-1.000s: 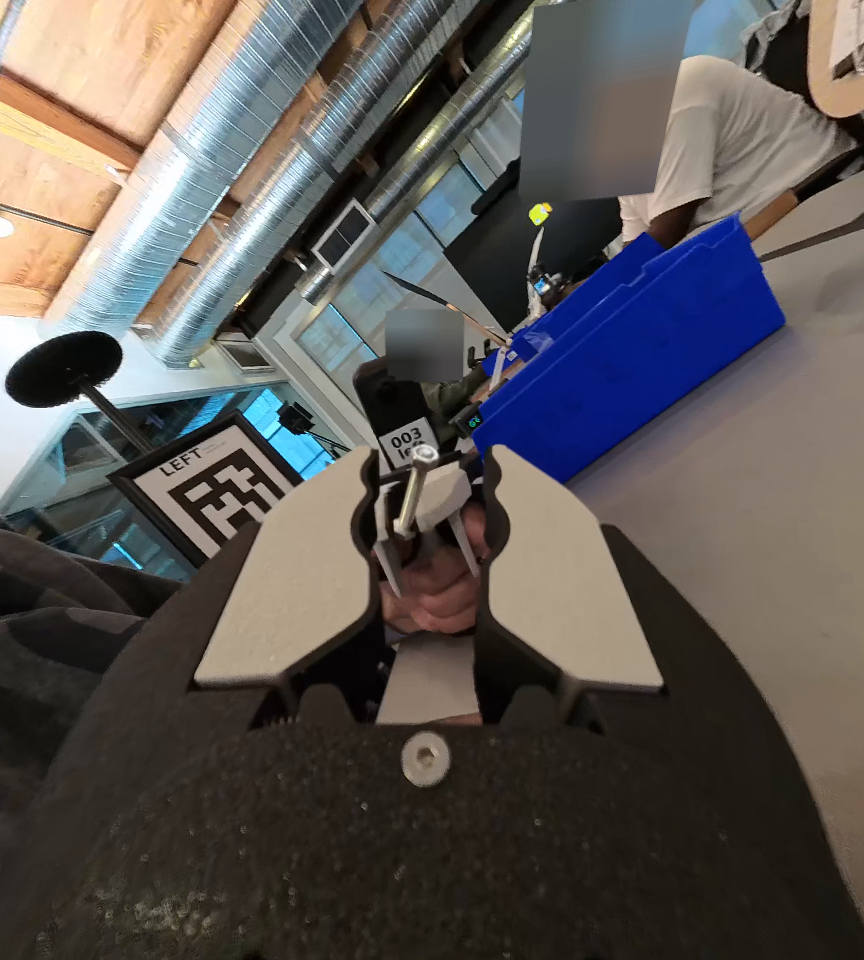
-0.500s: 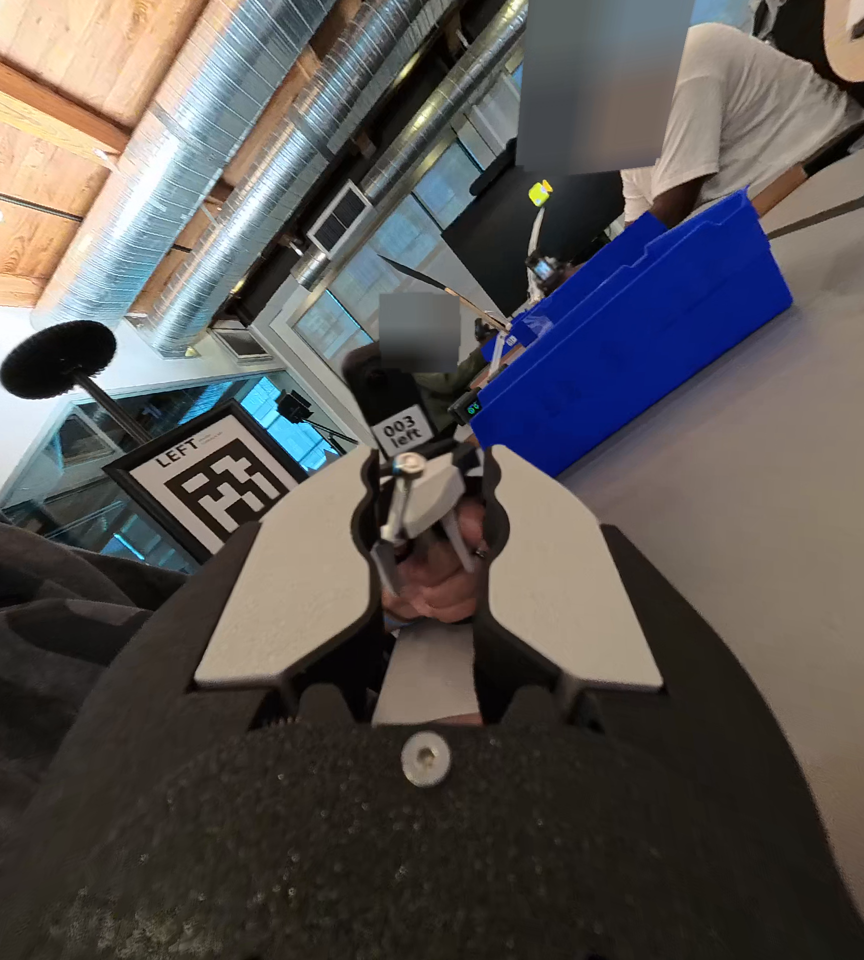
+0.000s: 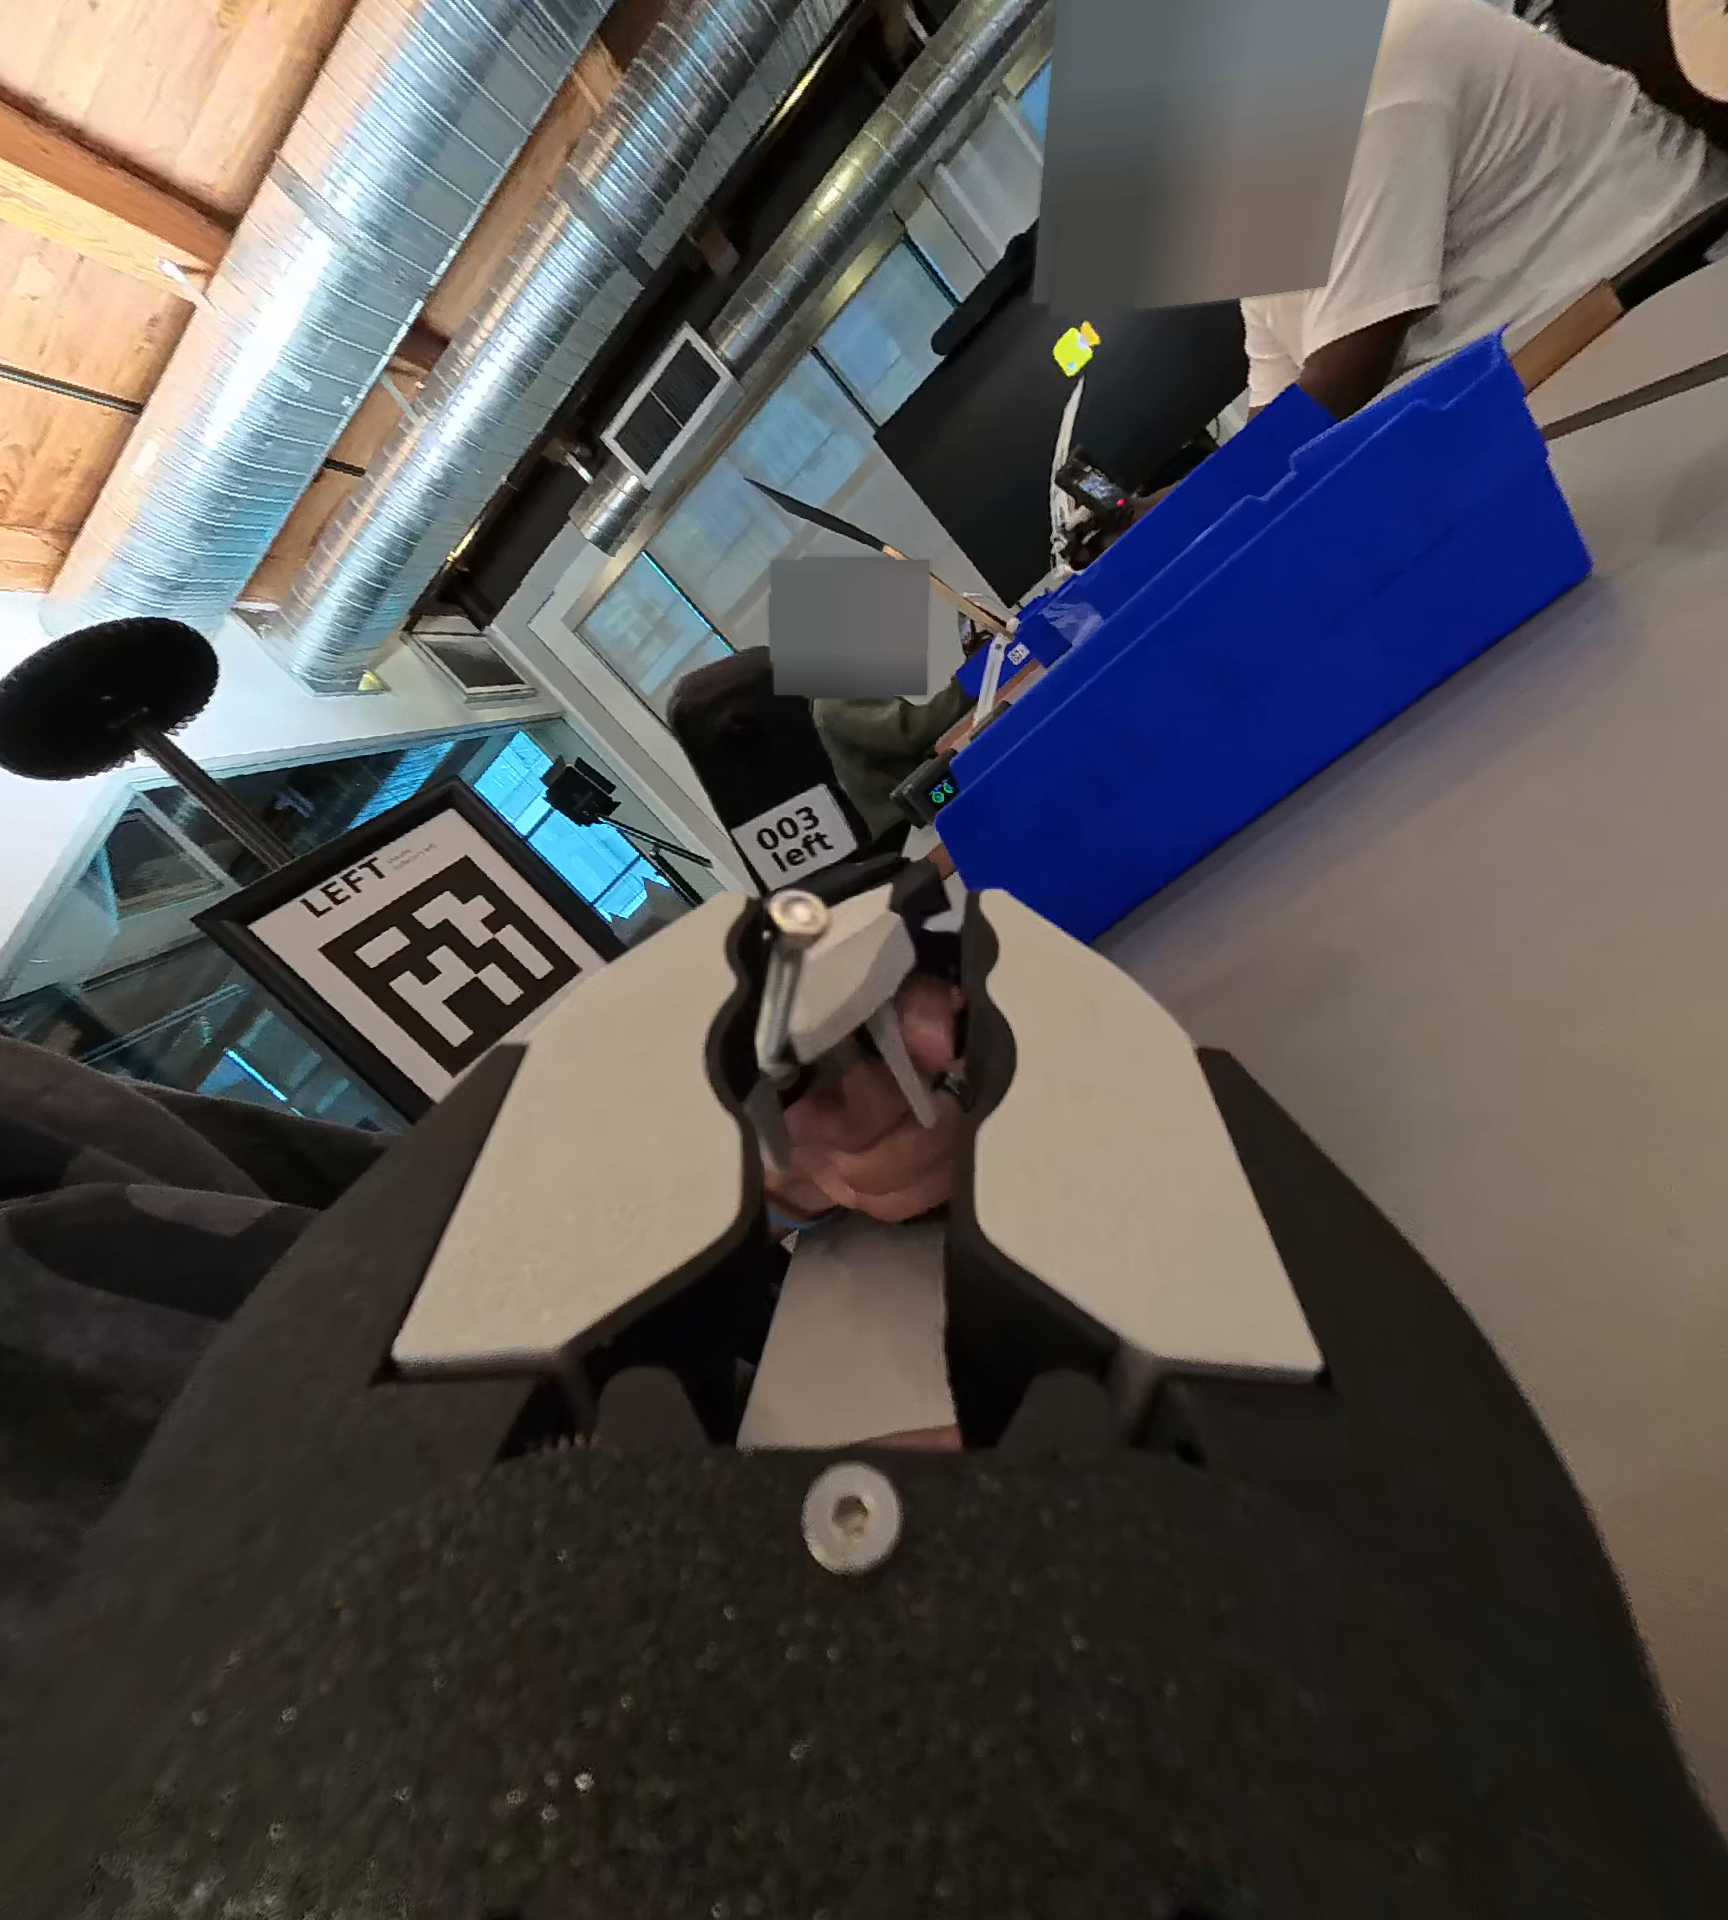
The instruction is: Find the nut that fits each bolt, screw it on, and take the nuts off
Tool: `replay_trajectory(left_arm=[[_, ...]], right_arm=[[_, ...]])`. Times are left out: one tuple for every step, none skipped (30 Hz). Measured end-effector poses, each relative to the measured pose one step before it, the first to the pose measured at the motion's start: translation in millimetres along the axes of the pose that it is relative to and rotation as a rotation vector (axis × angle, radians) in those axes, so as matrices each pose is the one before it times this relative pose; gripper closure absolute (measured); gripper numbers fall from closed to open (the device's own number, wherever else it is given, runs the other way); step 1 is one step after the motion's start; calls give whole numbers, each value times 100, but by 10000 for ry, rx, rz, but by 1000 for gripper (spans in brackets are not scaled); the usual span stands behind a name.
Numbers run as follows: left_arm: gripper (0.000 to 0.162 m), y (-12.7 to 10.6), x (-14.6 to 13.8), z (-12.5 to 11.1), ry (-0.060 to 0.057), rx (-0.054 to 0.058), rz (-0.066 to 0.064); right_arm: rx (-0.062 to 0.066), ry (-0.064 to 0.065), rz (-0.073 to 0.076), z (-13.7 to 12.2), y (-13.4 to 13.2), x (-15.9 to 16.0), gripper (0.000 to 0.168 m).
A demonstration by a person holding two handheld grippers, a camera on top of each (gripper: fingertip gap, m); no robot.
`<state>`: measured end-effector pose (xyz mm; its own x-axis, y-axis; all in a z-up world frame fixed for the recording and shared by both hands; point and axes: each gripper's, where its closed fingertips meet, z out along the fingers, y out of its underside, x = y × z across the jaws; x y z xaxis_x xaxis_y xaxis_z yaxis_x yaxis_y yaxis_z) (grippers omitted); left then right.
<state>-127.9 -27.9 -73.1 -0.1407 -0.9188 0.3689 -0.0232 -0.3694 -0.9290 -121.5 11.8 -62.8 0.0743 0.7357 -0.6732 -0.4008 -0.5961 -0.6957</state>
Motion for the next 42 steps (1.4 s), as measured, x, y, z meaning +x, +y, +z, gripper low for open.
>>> replay_trajectory(left_arm=[[153,-352,93,-169,27,185,-16],[153,-415,67,-256,56,222,-51],[153,-435,72,-302,102,231,-99],[153,-358,-81,-284,-13,179,-75],[153,-160,-158,-223,-77,64,9],[153,112,-140,-116,-50,-93,26],[153,269,-154,11,-64,-149,17],[153,317,-112,109,-47,-154,-7],[153,398,-30,209,7,-197,-32],[153,417,-25,242,-29,-216,37],[153,228,37,194,-56,-134,138],[153,55,168,127,39,-66,93],[153,-94,243,32,104,26,17],[153,-223,119,-70,43,121,-3],[153,-224,50,-169,25,134,-15],[153,-371,58,-259,64,208,-50],[153,-454,12,-310,49,234,-95],[153,-340,-77,-274,-7,163,-58],[153,-45,-151,-172,-50,-10,-11],[153,224,-223,-47,-104,-131,34],[153,346,-188,90,-86,-163,19],[153,426,-26,211,16,-206,-34],[153,452,5,306,-4,-233,2],[153,428,16,315,-50,-238,96],[153,288,133,266,-1,-181,137],[153,34,205,147,38,-35,99],[153,-215,239,18,90,106,19],[153,-357,128,-131,57,192,-32],[153,-371,11,-230,9,204,-38],[153,-394,-24,-298,22,219,-55],[153,-358,-35,-305,36,191,-97],[153,-215,-158,-251,-40,106,-61],[153,-38,-156,-162,-61,17,-2],[153,154,-108,-39,-19,-89,-19],[153,201,-85,51,-22,-95,-21],[153,212,-35,120,-23,-97,-5],[153,240,10,159,-7,-137,22],[153,234,17,164,-24,-141,61],[153,167,-4,138,-38,-94,65],[153,143,7,110,-12,-80,17],[153,143,-47,84,-36,-71,19],[153,99,-68,43,-58,-48,43]], right_arm=[[9,59,31,-75,-37,125,131],[34,18,45,-117,-81,66,131],[15,74,-12,-129,-42,150,134],[24,105,3,-108,-62,180,134],[24,-7,16,-69,-77,10,134],[31,-62,15,-33,-66,-100,134],[39,-83,10,16,-56,-143,133],[62,-151,20,46,-73,-261,133],[37,-202,7,89,-37,-356,133],[-23,-98,-13,105,68,-194,133],[-97,104,-34,89,186,167,133],[-121,161,-32,72,217,267,133],[-82,105,-9,39,136,179,133],[-16,80,29,-8,26,153,131],[26,-22,53,-81,-68,7,130],[10,36,9,-121,-36,91,134],[52,135,7,-115,-86,238,134],[33,-14,21,-75,-86,5,134],[33,-122,23,-13,-67,-193,134],[-3,-63,0,47,10,-114,134],[-42,-8,-30,88,76,-40,133],[8,-102,-37,103,22,-220,133],[13,-192,-31,116,11,-377,133],[-41,-105,-27,111,96,-208,133],[-99,87,-18,83,175,142,133],[-93,174,7,19,156,323,133],[-2,105,43,-39,9,235,133],[41,11,83,-75,-93,77,131],[37,-59,66,-101,-92,-36,131],[23,21,4,-117,-48,39,133],[18,104,-39,-82,-35,154,134],[-7,17,-17,-28,-17,23,134],[9,-37,13,-3,-16,-56,134],[-3,-17,16,26,16,-21,134],[-15,-27,12,30,31,-25,134],[8,-83,10,29,-16,-130,134],[32,-132,18,14,-54,-220,135],[16,-107,24,-8,-29,-156,137],[-13,-83,38,-18,15,-92,139],[18,-119,69,-27,-31,-139,141],[28,-143,68,-40,-53,-170,144],[22,-149,60,-30,-54,-187,146]])
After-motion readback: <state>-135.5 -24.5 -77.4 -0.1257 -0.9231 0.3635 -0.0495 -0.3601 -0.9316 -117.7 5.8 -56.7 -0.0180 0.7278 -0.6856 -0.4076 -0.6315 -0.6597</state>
